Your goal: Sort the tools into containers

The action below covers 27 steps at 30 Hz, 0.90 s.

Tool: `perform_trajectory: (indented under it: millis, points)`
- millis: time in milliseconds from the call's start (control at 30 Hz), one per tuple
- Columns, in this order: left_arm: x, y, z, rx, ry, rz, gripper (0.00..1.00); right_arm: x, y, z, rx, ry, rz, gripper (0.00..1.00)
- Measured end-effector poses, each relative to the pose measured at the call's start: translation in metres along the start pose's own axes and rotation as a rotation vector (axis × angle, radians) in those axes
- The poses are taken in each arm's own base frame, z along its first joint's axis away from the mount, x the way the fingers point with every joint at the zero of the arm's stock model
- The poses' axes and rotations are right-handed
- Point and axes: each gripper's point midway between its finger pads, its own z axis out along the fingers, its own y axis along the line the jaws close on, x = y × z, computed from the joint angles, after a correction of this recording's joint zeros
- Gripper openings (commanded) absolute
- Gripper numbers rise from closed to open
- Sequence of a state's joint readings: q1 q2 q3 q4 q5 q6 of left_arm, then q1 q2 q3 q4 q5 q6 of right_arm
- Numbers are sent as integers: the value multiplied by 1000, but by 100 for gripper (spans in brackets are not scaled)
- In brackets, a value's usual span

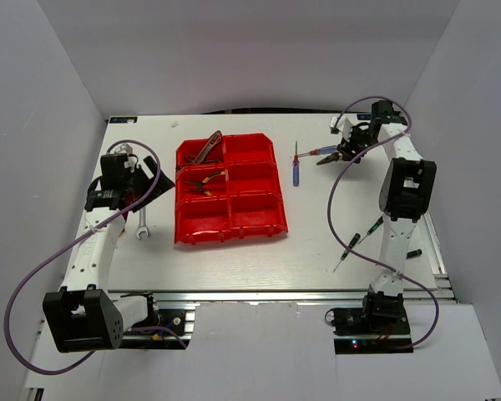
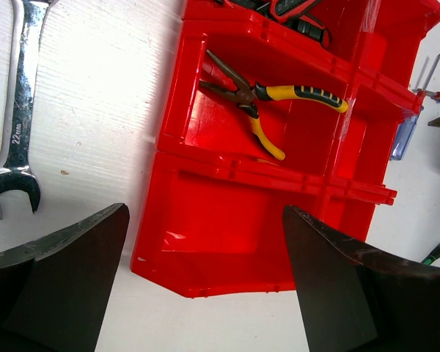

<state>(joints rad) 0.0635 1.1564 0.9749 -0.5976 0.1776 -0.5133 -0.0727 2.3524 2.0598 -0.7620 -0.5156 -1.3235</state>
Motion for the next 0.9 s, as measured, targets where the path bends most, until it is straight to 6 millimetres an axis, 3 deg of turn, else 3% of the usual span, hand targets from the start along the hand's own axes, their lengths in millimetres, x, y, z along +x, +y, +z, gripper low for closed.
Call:
perform_trajectory:
  millis: [267,400,700,900]
  points:
    - [0,0,1,-2,3,-1,97,23,7,27,-35,23,29,64]
    - [3,3,6,-11,19,-4,97,24,3,27,-26,27,31,61]
    - [6,6,11,-22,39,-8,97,29,9,26,-48,37,44,44]
    - [6,6,11,-22,39,-8,97,31,34,17,-88,37,38,28]
